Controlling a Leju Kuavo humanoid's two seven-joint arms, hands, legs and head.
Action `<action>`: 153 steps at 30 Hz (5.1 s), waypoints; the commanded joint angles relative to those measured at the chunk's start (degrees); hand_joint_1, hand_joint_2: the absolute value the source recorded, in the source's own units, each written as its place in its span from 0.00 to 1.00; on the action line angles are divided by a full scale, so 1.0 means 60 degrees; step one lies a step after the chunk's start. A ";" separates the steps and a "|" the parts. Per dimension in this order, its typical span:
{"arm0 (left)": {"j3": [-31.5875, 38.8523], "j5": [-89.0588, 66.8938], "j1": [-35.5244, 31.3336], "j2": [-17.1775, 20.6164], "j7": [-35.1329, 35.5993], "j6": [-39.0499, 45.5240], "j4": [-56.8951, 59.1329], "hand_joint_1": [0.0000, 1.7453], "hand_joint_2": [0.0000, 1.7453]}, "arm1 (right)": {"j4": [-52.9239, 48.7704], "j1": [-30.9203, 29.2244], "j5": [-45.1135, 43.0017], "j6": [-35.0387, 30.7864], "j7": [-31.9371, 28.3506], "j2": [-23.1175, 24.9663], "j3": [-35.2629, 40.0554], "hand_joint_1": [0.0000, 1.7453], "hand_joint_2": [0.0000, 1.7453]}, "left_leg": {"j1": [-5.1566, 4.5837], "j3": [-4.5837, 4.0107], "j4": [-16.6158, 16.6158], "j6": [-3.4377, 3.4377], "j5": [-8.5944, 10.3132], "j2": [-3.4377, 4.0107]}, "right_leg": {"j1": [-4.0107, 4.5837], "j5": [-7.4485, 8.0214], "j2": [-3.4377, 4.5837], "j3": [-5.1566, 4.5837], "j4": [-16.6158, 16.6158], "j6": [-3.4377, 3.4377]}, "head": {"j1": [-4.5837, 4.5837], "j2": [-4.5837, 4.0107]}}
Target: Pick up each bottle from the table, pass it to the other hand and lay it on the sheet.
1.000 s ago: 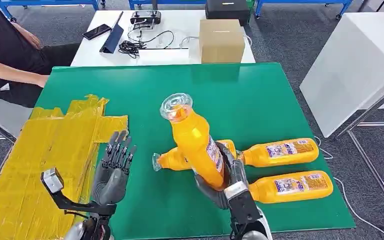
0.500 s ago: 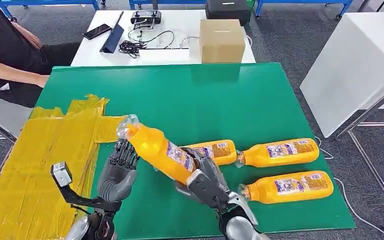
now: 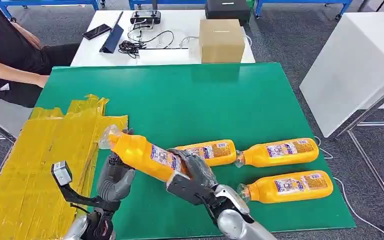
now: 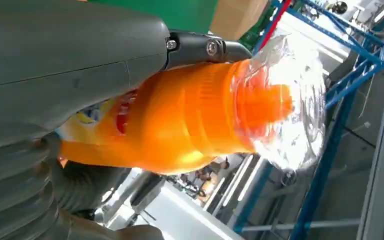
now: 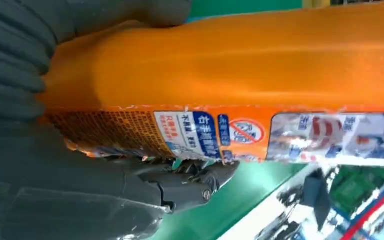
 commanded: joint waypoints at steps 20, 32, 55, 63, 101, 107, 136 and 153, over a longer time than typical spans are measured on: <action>0.0647 0.0274 -0.0664 -0.0010 0.0171 -0.0384 0.1460 0.00 1.00 | 0.0842 -0.1918 -0.0067 0.1459 0.0251 -0.0413 0.2725 1.00 1.00 | 0.0008 0.0017 -0.0008 -0.0014 -0.0002 0.0003 | 0.0007 -0.0002 -0.0004 0.0019 -0.0013 -0.0005 | 0.0000 0.0000; 0.0713 0.0389 -0.0682 -0.0093 0.0095 -0.0497 0.1442 1.00 1.00 | 0.0838 -0.1808 -0.0135 0.1335 0.0283 -0.0497 0.2544 1.00 1.00 | 0.0009 0.0010 -0.0005 -0.0014 0.0001 -0.0004 | 0.0009 0.0000 -0.0010 0.0013 -0.0012 -0.0005 | 0.0000 0.0000; 0.1122 -0.3211 -0.0616 0.0517 -0.1287 0.2496 0.0139 1.00 1.00 | -0.1100 0.0865 0.0564 -0.2225 -0.0618 -0.0643 -0.0519 0.00 0.00 | 0.0017 0.0002 0.0003 -0.0020 -0.0002 -0.0025 | 0.0016 -0.0008 -0.0035 0.0015 -0.0009 -0.0008 | 0.0000 0.0000; 0.1327 -0.3764 -0.0659 0.0598 -0.1236 0.2930 -0.0104 1.00 1.00 | -0.1546 0.1283 0.0549 -0.2270 -0.0828 -0.0671 -0.0902 0.00 0.00 | 0.0006 -0.0008 0.0001 -0.0008 -0.0003 0.0000 | 0.0006 -0.0002 -0.0003 -0.0008 -0.0002 -0.0002 | -0.0007 0.0000; 0.0016 -1.8216 -0.2621 0.2282 0.2705 0.6489 0.5466 1.00 1.00 | -0.1707 0.1685 0.0135 -0.1243 -0.1061 -0.0284 -0.2007 0.00 0.00 | 0.0006 0.0011 -0.0016 -0.0011 0.0003 0.0008 | 0.0006 0.0003 0.0001 0.0008 -0.0016 -0.0004 | 0.0004 0.0000; 0.0110 -1.8706 -0.2846 0.2175 0.3278 0.6574 0.6071 0.00 0.00 | -0.1678 0.1630 0.0238 -0.1151 -0.0925 -0.0275 -0.1968 0.00 0.00 | 0.0012 0.0014 -0.0015 -0.0017 0.0004 0.0000 | 0.0011 0.0005 -0.0005 0.0017 -0.0017 -0.0008 | 0.0004 0.0000; 0.1240 -1.3348 -0.1551 0.1234 0.0278 0.6981 0.1538 0.00 0.00 | -0.0760 0.1098 0.2611 -0.1008 0.0731 -0.0660 -0.2308 0.00 1.00 | 0.0011 -0.0003 0.0000 -0.0009 0.0002 0.0005 | 0.0011 0.0001 -0.0006 0.0002 -0.0004 -0.0005 | 0.0000 0.0000; 0.0649 -0.5577 -0.0353 -0.0349 -0.1542 0.5133 -0.0635 0.00 0.00 | 0.3106 -0.1235 0.4129 -0.0108 0.1800 -0.0518 -0.1983 0.00 1.00 | -0.0009 -0.0001 -0.0003 -0.0007 0.0004 0.0025 | -0.0005 0.0013 0.0018 -0.0002 -0.0010 0.0000 | 0.0000 0.0000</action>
